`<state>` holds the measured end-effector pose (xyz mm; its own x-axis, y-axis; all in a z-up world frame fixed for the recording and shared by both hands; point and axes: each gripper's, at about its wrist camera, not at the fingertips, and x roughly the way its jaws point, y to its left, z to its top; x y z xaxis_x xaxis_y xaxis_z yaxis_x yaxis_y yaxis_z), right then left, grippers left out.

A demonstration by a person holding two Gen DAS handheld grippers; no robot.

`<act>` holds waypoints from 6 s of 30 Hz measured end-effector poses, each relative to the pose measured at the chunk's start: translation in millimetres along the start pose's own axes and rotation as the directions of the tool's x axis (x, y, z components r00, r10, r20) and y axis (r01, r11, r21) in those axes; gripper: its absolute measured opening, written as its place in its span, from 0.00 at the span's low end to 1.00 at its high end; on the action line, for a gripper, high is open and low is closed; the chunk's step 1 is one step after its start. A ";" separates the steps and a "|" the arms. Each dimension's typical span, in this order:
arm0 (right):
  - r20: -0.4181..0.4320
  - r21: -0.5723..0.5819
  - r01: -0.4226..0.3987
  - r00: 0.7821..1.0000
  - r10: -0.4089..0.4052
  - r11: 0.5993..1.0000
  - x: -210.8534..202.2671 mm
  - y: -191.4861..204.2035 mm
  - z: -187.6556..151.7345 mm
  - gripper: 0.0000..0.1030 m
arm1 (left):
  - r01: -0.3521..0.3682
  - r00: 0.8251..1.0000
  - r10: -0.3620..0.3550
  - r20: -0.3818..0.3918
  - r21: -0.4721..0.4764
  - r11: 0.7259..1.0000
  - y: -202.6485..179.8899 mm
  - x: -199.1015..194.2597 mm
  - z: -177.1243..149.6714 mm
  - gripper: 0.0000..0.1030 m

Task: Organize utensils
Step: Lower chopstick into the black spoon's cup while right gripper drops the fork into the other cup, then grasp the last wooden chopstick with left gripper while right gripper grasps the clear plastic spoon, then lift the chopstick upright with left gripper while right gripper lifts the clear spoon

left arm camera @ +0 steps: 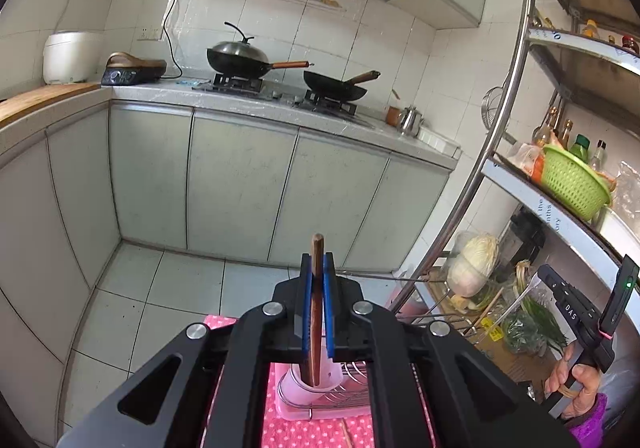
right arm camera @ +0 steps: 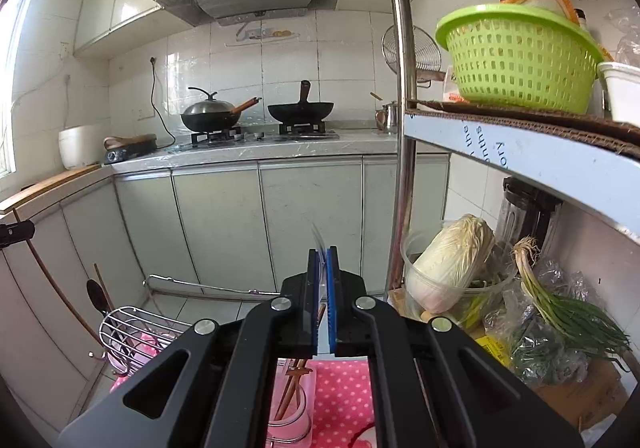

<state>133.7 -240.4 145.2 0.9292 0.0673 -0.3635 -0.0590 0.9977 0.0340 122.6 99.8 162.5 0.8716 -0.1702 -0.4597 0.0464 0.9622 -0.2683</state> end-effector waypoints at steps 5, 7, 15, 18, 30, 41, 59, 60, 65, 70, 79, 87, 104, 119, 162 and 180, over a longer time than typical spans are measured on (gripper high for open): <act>-0.029 -0.014 0.012 0.999 -0.013 1.000 12.4 1.0 -9.6 0.04 | -0.006 0.999 0.006 -0.041 0.003 1.000 5.2 15.5 -10.3 0.04; -0.057 -0.014 0.003 0.998 -0.004 1.000 19.0 1.7 -15.0 0.04 | -0.008 0.998 0.008 -0.063 0.003 1.000 6.5 22.5 -14.8 0.04; -0.163 -0.024 -0.037 0.986 0.033 0.999 31.2 10.4 -48.1 0.04 | -0.022 0.991 0.021 -0.135 -0.005 1.000 12.1 49.2 -35.0 0.04; -0.199 -0.012 -0.042 0.979 0.039 0.999 37.9 10.3 -62.7 0.04 | -0.028 0.987 0.026 -0.161 -0.011 1.000 14.4 59.7 -42.7 0.04; -0.249 -0.001 -0.051 0.967 0.050 0.999 47.1 11.7 -81.5 0.04 | -0.050 0.978 0.043 -0.205 -0.026 0.998 18.7 83.8 -54.5 0.05; -0.258 0.076 -0.087 0.960 0.104 0.993 40.4 -2.9 -68.2 0.17 | -0.076 0.980 0.054 -0.193 -0.106 0.992 33.8 78.5 -52.0 0.26; -0.245 0.130 -0.170 0.949 0.197 0.977 -28.5 4.1 -107.5 0.31 | -0.017 0.994 0.004 -0.108 -0.115 0.993 35.2 -2.2 -93.8 0.31; -0.283 0.158 -0.198 0.929 0.236 0.967 -27.2 5.2 -120.2 0.31 | -0.005 0.993 -0.009 -0.121 -0.118 0.993 35.0 -3.4 -100.5 0.31; -0.484 0.275 -0.263 0.793 0.369 0.925 -5.7 22.8 -182.4 0.31 | 0.017 0.979 -0.042 -0.199 -0.123 0.992 30.4 1.6 -136.7 0.31; -0.603 0.340 -0.282 0.667 0.438 0.897 16.6 48.7 -229.9 0.31 | 0.019 0.952 -0.048 -0.301 -0.099 0.995 24.3 19.5 -173.8 0.31; -0.701 0.343 -0.241 0.578 0.418 0.908 50.4 85.8 -263.6 0.31 | 0.051 0.914 -0.084 -0.398 -0.093 0.994 17.0 43.9 -208.0 0.31; -0.738 0.212 -0.222 0.602 0.305 0.952 65.8 109.4 -279.9 0.06 | 0.066 0.891 -0.093 -0.445 -0.076 0.995 8.5 70.6 -214.4 0.31; -0.612 0.351 -0.049 0.744 0.268 0.935 38.1 11.3 -270.6 0.04 | 0.000 0.746 0.012 -0.666 0.018 1.000 -50.7 179.6 -253.9 0.20; -0.611 0.386 -0.037 0.739 0.286 0.922 42.1 -0.5 -285.1 0.03 | -0.051 0.715 0.111 -0.691 0.107 0.993 -57.3 186.6 -273.3 0.06; -0.451 0.343 -0.160 0.836 0.312 0.925 -6.3 11.0 -226.2 0.03 | 0.102 0.839 -0.064 -0.540 0.041 0.994 -32.4 101.1 -224.1 0.05; -0.190 0.251 -0.176 0.955 0.227 0.952 -61.0 -0.6 -123.5 0.03 | 0.162 0.970 -0.160 -0.183 -0.005 0.987 -22.4 -6.9 -124.0 0.05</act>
<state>32.0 -243.9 52.4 0.8046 0.2929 -0.5166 -0.1284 0.9352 0.3301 55.1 53.1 66.7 0.7487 -0.3578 -0.5581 0.1841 0.9209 -0.3435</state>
